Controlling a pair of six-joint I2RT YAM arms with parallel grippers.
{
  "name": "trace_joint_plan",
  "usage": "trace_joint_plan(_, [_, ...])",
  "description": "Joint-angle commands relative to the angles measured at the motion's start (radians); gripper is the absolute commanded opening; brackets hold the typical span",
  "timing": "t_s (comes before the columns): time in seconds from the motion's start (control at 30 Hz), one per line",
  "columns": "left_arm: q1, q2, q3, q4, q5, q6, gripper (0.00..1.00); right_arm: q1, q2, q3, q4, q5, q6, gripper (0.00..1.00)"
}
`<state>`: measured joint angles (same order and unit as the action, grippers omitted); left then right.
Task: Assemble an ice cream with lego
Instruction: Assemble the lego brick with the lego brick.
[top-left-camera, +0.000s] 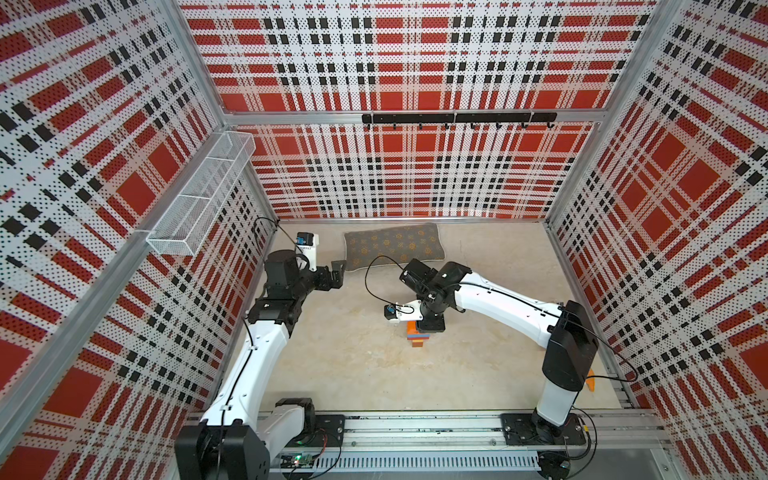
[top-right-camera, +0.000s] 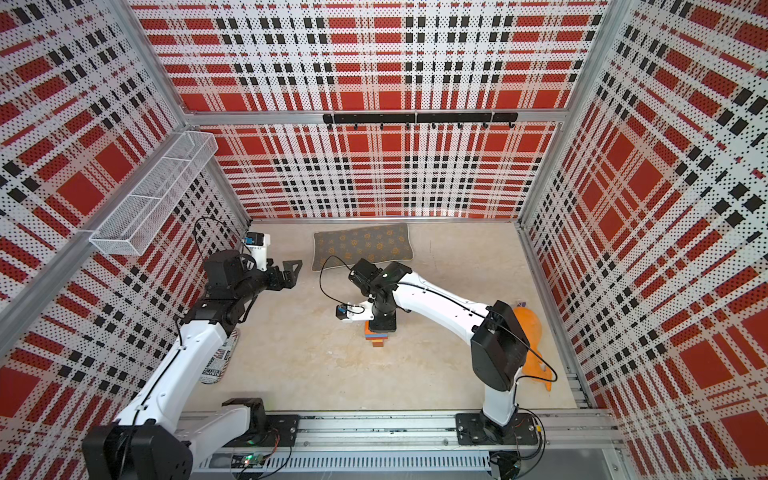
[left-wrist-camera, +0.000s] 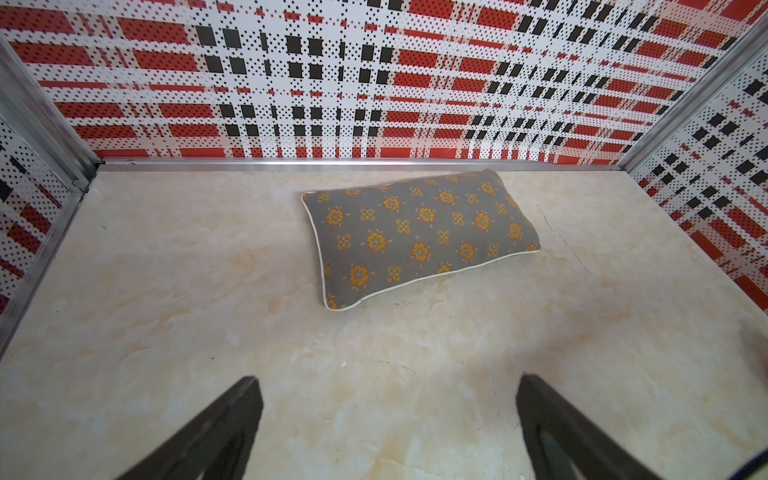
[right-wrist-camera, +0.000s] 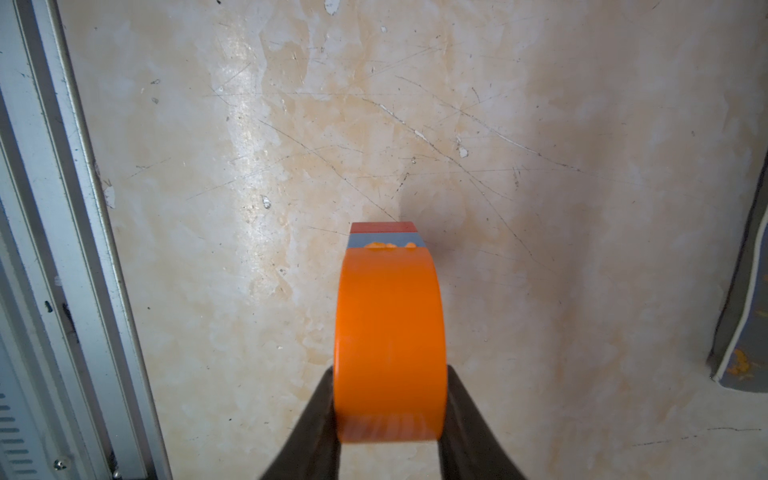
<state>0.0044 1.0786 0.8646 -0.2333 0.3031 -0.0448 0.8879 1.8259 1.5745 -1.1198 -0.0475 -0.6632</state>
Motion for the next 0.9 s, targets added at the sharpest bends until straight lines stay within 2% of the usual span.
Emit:
trace_joint_plan(0.0, [0.006, 0.004, 0.020, -0.003, 0.007, 0.004, 0.99, 0.006, 0.113, -0.071, -0.014, 0.059, 0.008, 0.09])
trace_joint_plan(0.2, [0.006, 0.004, 0.020, -0.004, 0.007, 0.003, 0.99, 0.006, 0.091, -0.064, -0.004, 0.038, 0.013, 0.14])
trace_joint_plan(0.37, [0.006, 0.004, 0.020, -0.004, 0.007, 0.005, 0.99, 0.005, 0.068, -0.059, 0.013, 0.016, 0.014, 0.31])
trace_joint_plan(0.5, [0.006, 0.003, 0.020, -0.004, 0.007, 0.005, 0.99, 0.004, 0.045, -0.061, 0.023, 0.002, 0.014, 0.40])
trace_joint_plan(0.87, [0.006, 0.000, 0.019, -0.004, 0.008, 0.005, 0.99, 0.005, -0.014, -0.067, 0.042, -0.031, 0.014, 0.49])
